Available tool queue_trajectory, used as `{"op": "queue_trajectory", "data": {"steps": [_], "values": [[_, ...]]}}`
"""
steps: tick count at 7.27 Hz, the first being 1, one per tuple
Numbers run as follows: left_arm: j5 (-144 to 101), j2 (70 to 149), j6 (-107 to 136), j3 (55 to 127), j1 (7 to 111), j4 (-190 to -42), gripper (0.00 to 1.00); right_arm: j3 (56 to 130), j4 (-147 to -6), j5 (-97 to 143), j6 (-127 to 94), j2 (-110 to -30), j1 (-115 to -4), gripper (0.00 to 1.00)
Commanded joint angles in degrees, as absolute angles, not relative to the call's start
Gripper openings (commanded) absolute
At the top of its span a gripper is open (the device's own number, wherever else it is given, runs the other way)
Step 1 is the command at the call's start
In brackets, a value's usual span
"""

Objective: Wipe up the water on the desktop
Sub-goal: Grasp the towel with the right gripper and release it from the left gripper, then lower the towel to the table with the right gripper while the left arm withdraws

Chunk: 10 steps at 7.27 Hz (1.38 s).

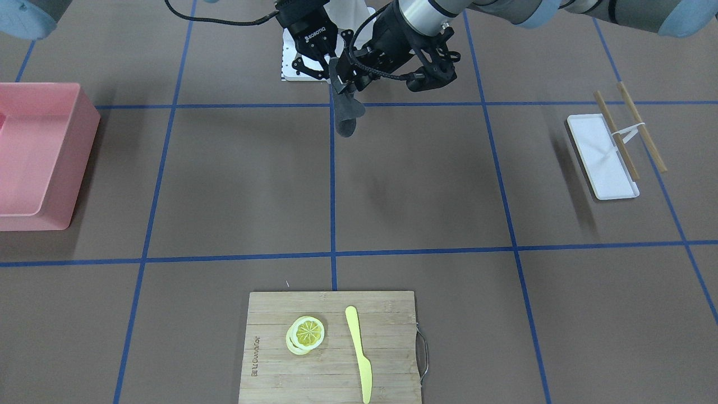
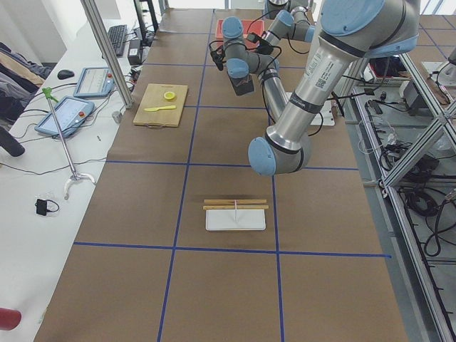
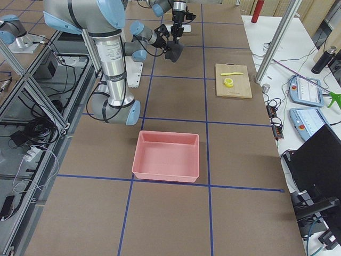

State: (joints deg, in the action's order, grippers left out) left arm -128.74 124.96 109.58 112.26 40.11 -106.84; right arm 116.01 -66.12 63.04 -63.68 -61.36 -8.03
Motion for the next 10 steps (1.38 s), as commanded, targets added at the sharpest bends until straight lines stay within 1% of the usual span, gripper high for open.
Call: {"op": "queue_trajectory", "data": {"steps": [1,2,4,5,7,9,10], "values": [[-129.55,119.47,109.42,115.48,49.34,-107.22,0.97,113.49,-69.5,61.52,-75.97,-60.65,-5.47,0.0],[-133.47,116.22,106.73,114.88,55.57,-107.31,0.97,112.16,-73.0,62.57,-83.25,-58.82,-5.36,0.0],[-142.27,108.5,86.21,114.08,64.13,-107.14,0.97,108.48,-78.99,68.0,-89.11,-52.06,-6.23,0.0],[-142.47,107.15,82.74,113.82,65.03,-107.14,0.97,104.8,-79.19,69.25,-91.12,-49.68,-7.46,0.0],[-142.38,106.96,81.74,113.03,65.3,-107.14,0.97,99.43,-79.45,77.58,-90.01,-45.99,-12.02,0.0],[-142.38,106.96,80.51,112.33,65.91,-107.14,0.97,97.74,-79.63,82.6,-80.8,-45.09,-14.49,0.0],[-142.38,106.96,80.42,111.72,66.35,-107.23,0.97,98.43,-83.02,90.45,-78.68,-46.74,-17.11,0.0]]}}
